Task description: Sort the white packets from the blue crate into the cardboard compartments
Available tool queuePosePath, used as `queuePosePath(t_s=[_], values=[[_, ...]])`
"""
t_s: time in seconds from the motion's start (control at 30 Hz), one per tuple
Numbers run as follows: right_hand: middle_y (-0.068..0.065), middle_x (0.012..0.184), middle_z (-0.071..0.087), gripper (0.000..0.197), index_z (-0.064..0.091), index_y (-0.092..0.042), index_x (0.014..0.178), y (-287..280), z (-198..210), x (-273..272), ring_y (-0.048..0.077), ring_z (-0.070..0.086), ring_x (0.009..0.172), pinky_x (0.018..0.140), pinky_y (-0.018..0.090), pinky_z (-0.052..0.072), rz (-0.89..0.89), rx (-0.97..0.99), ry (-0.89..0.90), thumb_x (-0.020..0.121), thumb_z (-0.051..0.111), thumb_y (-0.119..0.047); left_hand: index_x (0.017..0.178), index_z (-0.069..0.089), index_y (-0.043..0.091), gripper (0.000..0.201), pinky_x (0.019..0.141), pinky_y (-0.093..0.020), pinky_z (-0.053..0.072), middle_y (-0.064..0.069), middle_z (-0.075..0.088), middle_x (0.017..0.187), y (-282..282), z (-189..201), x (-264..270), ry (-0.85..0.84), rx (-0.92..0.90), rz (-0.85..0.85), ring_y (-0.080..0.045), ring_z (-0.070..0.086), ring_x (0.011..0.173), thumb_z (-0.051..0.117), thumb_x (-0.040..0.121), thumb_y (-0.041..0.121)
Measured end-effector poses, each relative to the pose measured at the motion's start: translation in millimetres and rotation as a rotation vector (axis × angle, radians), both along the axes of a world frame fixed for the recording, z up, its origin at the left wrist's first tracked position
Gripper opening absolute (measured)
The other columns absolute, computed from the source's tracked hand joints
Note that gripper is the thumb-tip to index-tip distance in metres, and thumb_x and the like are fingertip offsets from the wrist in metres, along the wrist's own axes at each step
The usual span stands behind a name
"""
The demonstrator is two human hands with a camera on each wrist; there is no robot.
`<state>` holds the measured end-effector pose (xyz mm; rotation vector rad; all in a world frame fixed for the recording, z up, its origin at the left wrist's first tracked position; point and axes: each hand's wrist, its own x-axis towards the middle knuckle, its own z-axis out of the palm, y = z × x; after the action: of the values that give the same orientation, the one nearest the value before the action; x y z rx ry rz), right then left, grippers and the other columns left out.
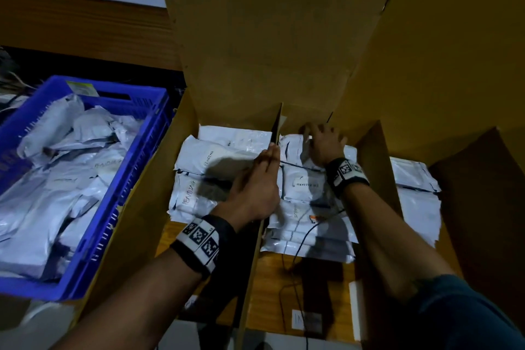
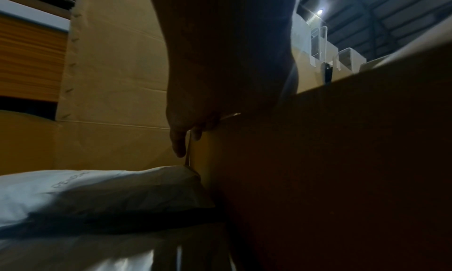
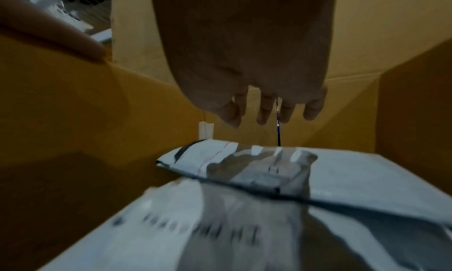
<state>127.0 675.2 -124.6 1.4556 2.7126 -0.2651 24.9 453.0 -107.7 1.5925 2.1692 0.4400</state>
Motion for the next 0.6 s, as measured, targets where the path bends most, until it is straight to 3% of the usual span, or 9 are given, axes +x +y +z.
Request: queuePosePath(t_s=[0.07,0.13,0.23,0.3,0.37,0.43,0.53,0.6], values=[[0.020,0.149,0.043,0.048,0.046,-0.023,0.151,-14,-11,7,0.045,0.039,0.133,0.106,0.063,0.036,-0.066,0.060,0.152,0.104,0.054,-0.023,0.167,-0.016,0.024,0.089,0.130,-0.049,0.017,0.011,-0.016,0.176,0,0,1,-0.009,-0.003,0.017,-0.011,-0.008,0.163,0.041,0.100,0.010],[0.018,0.151,0.043,0.045,0.048,-0.025,0.151,-24,-29,15,0.045,0.041,0.134,0.104,0.063,0.039,-0.024,0.038,0.139,0.106,0.052,-0.027,0.168,-0.015,0.024,0.087,0.131,-0.047,0.017,0.010,-0.015,0.177,-1,2,1,-0.007,-0.008,0.021,-0.011,-0.006,0.163,0.041,0.102,0.012],[0.009,0.169,0.027,0.053,0.031,-0.035,0.163,-29,-49,23,0.040,0.025,0.153,0.116,0.068,0.025,0.106,-0.106,-0.023,0.110,0.037,-0.039,0.168,-0.014,0.022,0.087,0.131,-0.043,0.018,0.009,-0.013,0.177,-1,8,2,0.023,-0.010,0.010,-0.011,-0.003,0.163,0.044,0.103,0.013],[0.006,0.174,0.020,0.055,0.023,-0.034,0.166,-25,-51,28,0.038,0.018,0.158,0.119,0.067,0.019,0.131,-0.154,-0.052,0.112,0.031,-0.040,0.168,-0.014,0.024,0.088,0.131,-0.040,0.018,0.010,-0.013,0.177,-1,10,3,0.023,-0.012,0.016,-0.011,-0.002,0.163,0.045,0.104,0.013],[0.016,0.167,0.034,0.054,0.036,-0.023,0.163,-30,-44,34,0.043,0.032,0.151,0.116,0.063,0.032,0.142,-0.109,0.074,0.110,0.037,-0.034,0.169,-0.012,0.025,0.087,0.131,-0.039,0.018,0.011,-0.011,0.177,0,7,2,0.013,-0.002,0.014,-0.011,-0.001,0.162,0.045,0.104,0.013],[0.025,0.147,0.055,0.052,0.057,-0.009,0.147,-52,-34,45,0.047,0.053,0.133,0.107,0.056,0.047,0.137,-0.066,0.290,0.102,0.043,-0.029,0.169,-0.009,0.025,0.084,0.131,-0.041,0.021,0.010,-0.008,0.177,0,3,1,0.015,0.013,0.010,-0.012,0.002,0.162,0.043,0.104,0.017],[0.015,0.134,0.063,0.044,0.066,-0.013,0.135,-113,-27,64,0.037,0.057,0.120,0.100,0.045,0.050,0.125,-0.085,0.484,0.099,0.045,-0.028,0.170,-0.002,0.028,0.077,0.129,-0.045,0.025,0.007,0.007,0.177,-1,5,1,-0.020,0.046,0.030,-0.015,0.013,0.161,0.042,0.106,0.025],[0.009,0.131,0.063,0.038,0.064,-0.018,0.134,-154,-20,74,0.031,0.057,0.115,0.095,0.041,0.049,0.132,-0.095,0.560,0.101,0.048,-0.029,0.168,0.016,0.025,0.070,0.123,-0.046,0.036,-0.001,0.031,0.170,-5,12,3,-0.065,0.131,0.050,-0.022,0.033,0.153,0.047,0.104,0.022]])
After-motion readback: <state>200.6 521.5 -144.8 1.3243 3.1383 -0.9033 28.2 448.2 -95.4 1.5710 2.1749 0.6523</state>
